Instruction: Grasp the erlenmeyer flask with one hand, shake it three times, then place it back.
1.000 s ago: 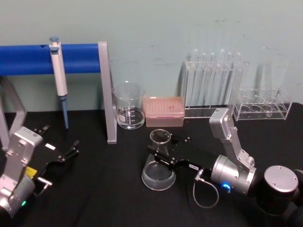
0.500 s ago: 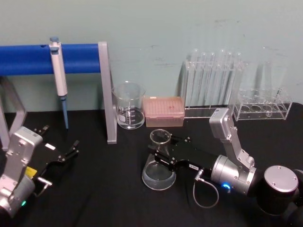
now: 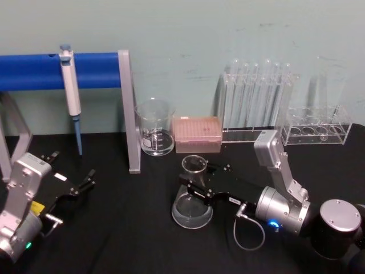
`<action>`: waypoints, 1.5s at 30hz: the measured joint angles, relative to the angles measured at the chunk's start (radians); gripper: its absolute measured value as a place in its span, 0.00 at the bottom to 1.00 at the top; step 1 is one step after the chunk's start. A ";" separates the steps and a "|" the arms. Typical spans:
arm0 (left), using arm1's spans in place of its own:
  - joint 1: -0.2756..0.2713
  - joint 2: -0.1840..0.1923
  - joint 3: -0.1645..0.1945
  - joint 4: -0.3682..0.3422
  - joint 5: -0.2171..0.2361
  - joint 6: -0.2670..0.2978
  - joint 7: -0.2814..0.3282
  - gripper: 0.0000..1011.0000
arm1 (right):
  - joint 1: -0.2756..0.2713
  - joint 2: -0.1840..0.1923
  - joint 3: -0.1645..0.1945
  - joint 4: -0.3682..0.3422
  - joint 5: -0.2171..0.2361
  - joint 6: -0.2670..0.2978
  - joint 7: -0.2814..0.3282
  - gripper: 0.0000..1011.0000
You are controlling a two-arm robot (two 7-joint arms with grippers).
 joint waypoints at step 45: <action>0.000 0.000 0.000 0.000 0.000 0.000 0.000 0.99 | -0.066 0.018 0.088 -0.175 0.034 0.056 -0.137 0.45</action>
